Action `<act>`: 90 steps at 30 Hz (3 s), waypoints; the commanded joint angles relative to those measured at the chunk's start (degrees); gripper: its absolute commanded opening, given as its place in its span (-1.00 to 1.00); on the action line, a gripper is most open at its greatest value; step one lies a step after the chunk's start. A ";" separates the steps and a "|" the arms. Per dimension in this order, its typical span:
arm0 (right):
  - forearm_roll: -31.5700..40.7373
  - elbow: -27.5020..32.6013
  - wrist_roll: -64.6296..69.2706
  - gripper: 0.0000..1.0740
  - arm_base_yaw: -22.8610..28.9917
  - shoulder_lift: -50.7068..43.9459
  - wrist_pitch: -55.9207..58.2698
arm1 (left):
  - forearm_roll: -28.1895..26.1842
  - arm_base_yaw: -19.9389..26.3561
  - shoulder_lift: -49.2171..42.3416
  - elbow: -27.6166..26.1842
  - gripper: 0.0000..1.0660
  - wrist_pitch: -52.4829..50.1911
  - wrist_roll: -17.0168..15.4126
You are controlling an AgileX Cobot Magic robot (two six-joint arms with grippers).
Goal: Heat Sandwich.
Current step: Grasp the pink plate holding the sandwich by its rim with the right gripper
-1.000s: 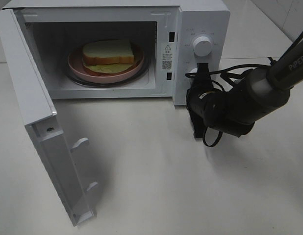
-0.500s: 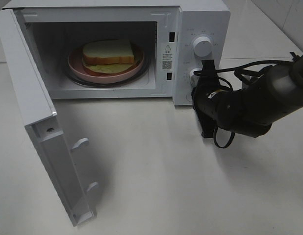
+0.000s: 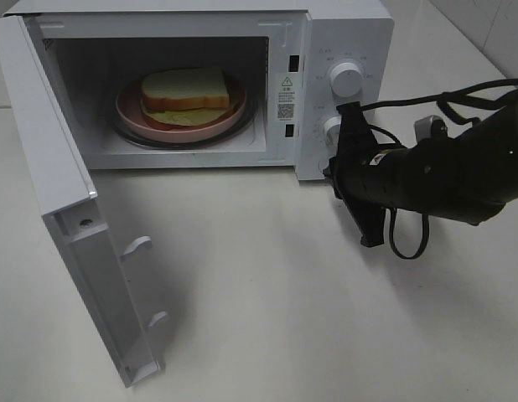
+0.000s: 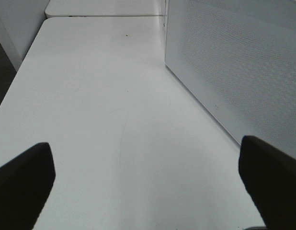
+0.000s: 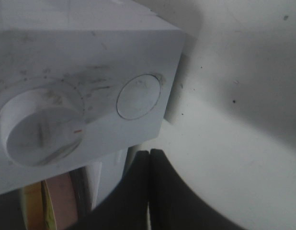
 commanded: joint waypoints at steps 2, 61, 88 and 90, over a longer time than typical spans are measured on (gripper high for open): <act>-0.92 0.11 -6.19 -1.00 -0.29 -2.98 5.50 | -0.11 0.17 -1.49 0.17 0.88 -0.23 0.00; -15.87 -13.24 -148.00 -0.80 -0.29 -12.20 75.46 | -0.11 0.17 -1.49 0.17 0.88 -0.23 0.00; -25.95 -13.24 -141.29 0.77 -0.29 -12.20 66.18 | -0.11 0.17 -1.49 0.17 0.88 -0.23 0.00; -26.24 -13.24 -141.29 0.76 0.46 -12.20 65.60 | -0.11 0.17 -1.49 0.17 0.88 -0.23 0.00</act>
